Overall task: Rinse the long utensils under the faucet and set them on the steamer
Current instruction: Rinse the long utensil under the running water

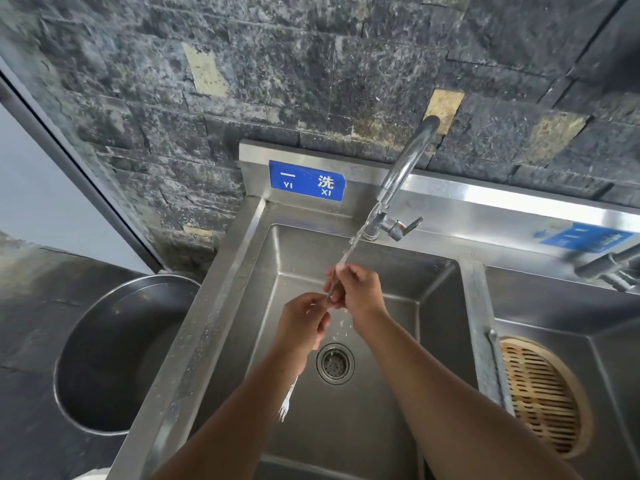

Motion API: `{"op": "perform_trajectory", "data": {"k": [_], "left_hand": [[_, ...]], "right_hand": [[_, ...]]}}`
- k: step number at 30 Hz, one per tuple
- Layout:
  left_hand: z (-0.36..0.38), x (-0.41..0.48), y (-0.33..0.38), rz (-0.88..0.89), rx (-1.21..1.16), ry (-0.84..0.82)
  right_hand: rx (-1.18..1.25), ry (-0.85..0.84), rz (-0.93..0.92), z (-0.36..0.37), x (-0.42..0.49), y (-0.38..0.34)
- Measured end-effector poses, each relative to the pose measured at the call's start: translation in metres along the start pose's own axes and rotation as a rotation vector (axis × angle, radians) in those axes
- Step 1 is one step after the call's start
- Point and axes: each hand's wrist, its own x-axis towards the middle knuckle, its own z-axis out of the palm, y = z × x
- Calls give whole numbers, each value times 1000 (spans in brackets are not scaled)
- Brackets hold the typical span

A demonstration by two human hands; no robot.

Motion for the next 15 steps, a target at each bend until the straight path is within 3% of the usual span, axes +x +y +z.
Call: {"op": "perform_trajectory", "data": {"k": [5,15], "left_hand": [[1,3,2,-23,25,47],[8,2,-1,16,-14,42]], "right_hand": [[49,10,76,-2,-1,-5],[-69,-12,-17,-7,1,-6]]}}
